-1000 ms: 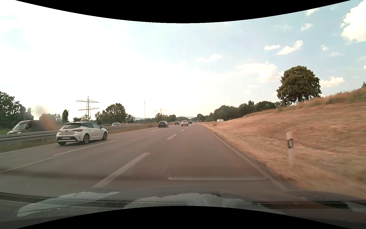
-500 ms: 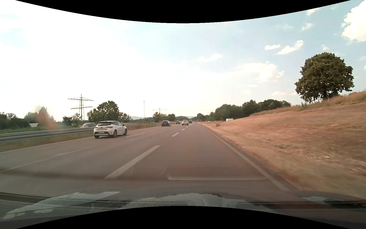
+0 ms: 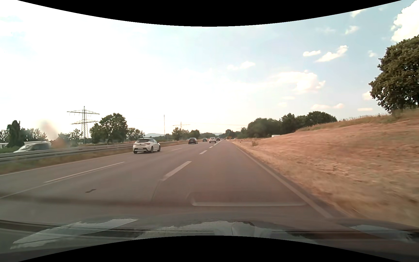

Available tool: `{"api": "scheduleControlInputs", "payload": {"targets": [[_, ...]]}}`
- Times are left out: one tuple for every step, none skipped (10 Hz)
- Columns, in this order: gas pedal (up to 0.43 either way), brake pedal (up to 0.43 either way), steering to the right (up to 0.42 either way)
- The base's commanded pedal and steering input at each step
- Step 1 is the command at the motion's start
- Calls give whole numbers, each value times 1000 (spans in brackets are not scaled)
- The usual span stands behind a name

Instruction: Follow the waypoints while adhering to traffic rules and regulations

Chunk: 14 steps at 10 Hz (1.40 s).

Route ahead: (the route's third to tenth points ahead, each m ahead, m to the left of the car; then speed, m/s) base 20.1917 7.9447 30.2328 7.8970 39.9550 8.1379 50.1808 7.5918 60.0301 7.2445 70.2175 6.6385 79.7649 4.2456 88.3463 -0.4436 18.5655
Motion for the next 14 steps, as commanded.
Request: {"api": "scheduleControlInputs", "payload": {"targets": [[0, 177, -3], [0, 177, -4], [0, 183, -4], [0, 183, -4], [0, 183, -4], [0, 183, -4], [0, 183, -4], [0, 183, -4], [0, 183, -4], [0, 189, -4], [0, 189, -4], [0, 195, -4], [0, 201, -4], [0, 207, -4]]}}
